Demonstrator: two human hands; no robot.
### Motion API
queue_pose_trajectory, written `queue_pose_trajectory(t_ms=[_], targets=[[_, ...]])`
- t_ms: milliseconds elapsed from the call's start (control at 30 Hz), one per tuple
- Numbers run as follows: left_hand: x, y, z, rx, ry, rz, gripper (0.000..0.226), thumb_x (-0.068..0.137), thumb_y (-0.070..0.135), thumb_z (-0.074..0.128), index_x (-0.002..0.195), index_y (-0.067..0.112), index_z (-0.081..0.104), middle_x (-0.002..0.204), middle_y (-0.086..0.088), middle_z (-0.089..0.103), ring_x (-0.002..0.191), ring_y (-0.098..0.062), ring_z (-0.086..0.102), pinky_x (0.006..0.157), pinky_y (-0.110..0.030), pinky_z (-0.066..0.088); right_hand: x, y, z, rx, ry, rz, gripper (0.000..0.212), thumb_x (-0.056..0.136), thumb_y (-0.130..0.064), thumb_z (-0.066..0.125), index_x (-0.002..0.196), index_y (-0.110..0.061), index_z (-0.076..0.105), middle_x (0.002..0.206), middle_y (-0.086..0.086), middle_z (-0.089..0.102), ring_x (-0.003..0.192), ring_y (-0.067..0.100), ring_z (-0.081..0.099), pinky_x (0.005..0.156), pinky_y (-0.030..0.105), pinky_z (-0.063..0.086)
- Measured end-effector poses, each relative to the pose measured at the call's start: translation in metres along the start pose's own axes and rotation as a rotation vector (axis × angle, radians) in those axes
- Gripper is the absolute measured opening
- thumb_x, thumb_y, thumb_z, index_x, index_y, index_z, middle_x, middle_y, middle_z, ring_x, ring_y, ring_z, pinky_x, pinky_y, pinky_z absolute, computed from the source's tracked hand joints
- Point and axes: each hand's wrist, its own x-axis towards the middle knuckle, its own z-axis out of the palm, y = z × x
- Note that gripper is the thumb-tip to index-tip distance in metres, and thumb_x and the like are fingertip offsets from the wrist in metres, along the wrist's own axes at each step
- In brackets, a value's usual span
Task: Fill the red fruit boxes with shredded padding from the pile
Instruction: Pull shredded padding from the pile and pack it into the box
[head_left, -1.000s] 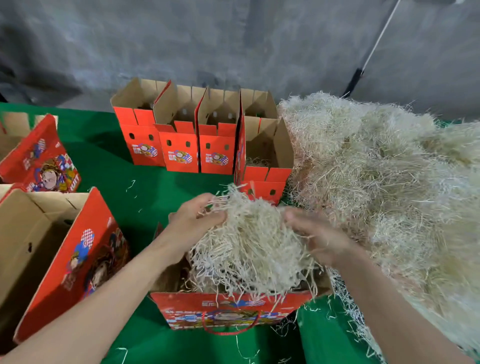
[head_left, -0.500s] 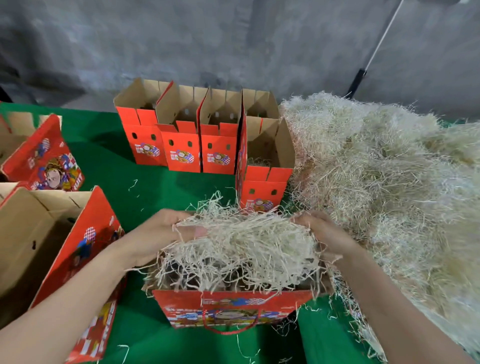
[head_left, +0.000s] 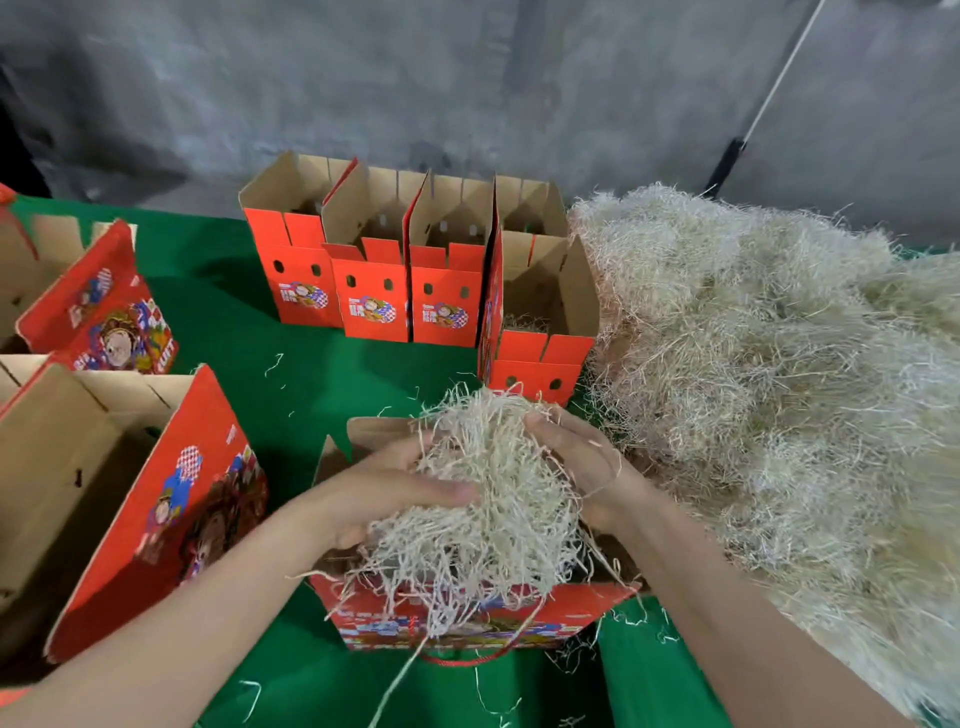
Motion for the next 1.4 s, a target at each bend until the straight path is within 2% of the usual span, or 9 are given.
queue_pose_trajectory(t_ms=[167, 400, 600, 700, 833, 933, 1000, 1233, 1400], targets=[[0.014, -0.003, 0.001, 0.04, 0.25, 0.088, 0.072, 0.065, 0.027, 0.081, 0.128, 0.013, 0.049, 0.137, -0.004, 0.043, 0.115, -0.006, 0.051, 0.098, -0.024, 0.038, -0.009, -0.007, -0.013, -0.409, -0.287, -0.159, 0.052, 0.069, -0.001, 0.067, 0.116, 0.0, 0.046, 0.101, 0.022, 0.057, 0.08, 0.023, 0.062, 0.072, 0.037, 0.05], [-0.002, -0.005, -0.024, 0.007, 0.258, 0.069, 0.1, 0.047, 0.065, 0.064, 0.132, 0.016, 0.046, 0.142, 0.005, 0.036, 0.11, -0.005, 0.038, 0.109, -0.041, 0.02, -0.007, -0.001, -0.04, -0.463, 0.238, -0.434, 0.035, 0.079, 0.026, 0.043, 0.08, -0.008, 0.04, 0.081, 0.007, 0.045, 0.04, 0.004, 0.049, 0.037, 0.016, 0.04], [0.006, 0.003, -0.014, -0.041, 0.107, -0.017, 0.027, 0.084, 0.043, 0.057, 0.111, 0.041, 0.055, 0.112, 0.025, 0.053, 0.106, 0.007, 0.048, 0.1, -0.031, 0.038, -0.006, 0.001, -0.024, -0.442, 0.157, -0.579, 0.041, 0.081, 0.023, 0.043, 0.096, -0.015, 0.047, 0.096, 0.005, 0.054, 0.075, 0.016, 0.058, 0.068, 0.031, 0.055], [0.016, 0.001, -0.001, 0.1, -0.018, 0.01, 0.072, 0.082, 0.023, 0.061, 0.144, 0.031, 0.026, 0.139, 0.013, 0.036, 0.128, -0.01, 0.034, 0.11, -0.035, 0.027, -0.006, 0.003, -0.01, -0.299, -0.101, -0.433, 0.039, 0.087, 0.009, 0.047, 0.115, -0.017, 0.052, 0.102, 0.018, 0.058, 0.089, 0.025, 0.06, 0.077, 0.032, 0.054], [0.025, -0.004, -0.002, 0.198, 0.204, 0.093, 0.049, 0.083, 0.001, 0.06, 0.13, 0.012, 0.05, 0.102, 0.014, 0.064, 0.078, 0.003, 0.057, 0.059, -0.006, 0.043, -0.013, -0.003, -0.022, 0.062, -0.163, -0.253, 0.047, 0.078, -0.009, 0.05, 0.125, -0.016, 0.046, 0.081, 0.014, 0.059, 0.068, 0.024, 0.059, 0.066, 0.032, 0.055], [0.026, -0.007, -0.006, 0.172, 0.337, 0.16, 0.053, 0.084, 0.006, 0.064, 0.134, 0.009, 0.047, 0.126, 0.007, 0.058, 0.107, 0.0, 0.057, 0.086, -0.01, 0.041, -0.022, -0.001, -0.023, -0.173, 0.01, -0.253, 0.062, 0.071, -0.055, 0.059, 0.116, -0.013, 0.049, 0.101, -0.003, 0.065, 0.089, 0.007, 0.066, 0.1, 0.051, 0.037], [0.024, -0.004, 0.002, 0.209, 0.394, 0.205, 0.061, 0.085, 0.014, 0.066, 0.14, 0.008, 0.04, 0.142, -0.002, 0.043, 0.113, -0.012, 0.052, 0.09, -0.011, 0.04, -0.026, 0.002, -0.011, -0.399, 0.037, -0.278, 0.049, 0.065, -0.068, 0.059, 0.096, -0.03, 0.058, 0.097, -0.021, 0.065, 0.092, -0.007, 0.06, 0.067, 0.016, 0.036], [0.016, 0.017, 0.02, 0.215, 0.14, 0.237, 0.111, 0.057, 0.068, 0.068, 0.146, 0.02, 0.024, 0.146, 0.014, 0.022, 0.133, -0.004, 0.022, 0.111, -0.031, 0.022, -0.011, 0.003, 0.019, -0.338, 0.206, -0.304, 0.025, 0.093, -0.008, 0.048, 0.072, 0.004, 0.056, 0.068, 0.013, 0.051, 0.058, 0.031, 0.041, 0.058, 0.038, 0.043], [0.023, 0.014, 0.005, 0.046, 0.328, 0.285, 0.029, 0.072, 0.025, 0.076, 0.097, 0.014, 0.067, 0.095, 0.001, 0.069, 0.087, -0.015, 0.063, 0.079, -0.019, 0.049, -0.015, -0.006, 0.001, -0.032, 0.282, -0.179, 0.031, 0.098, -0.017, 0.043, 0.075, -0.012, 0.062, 0.062, 0.004, 0.057, 0.049, 0.02, 0.046, 0.047, 0.028, 0.041]])
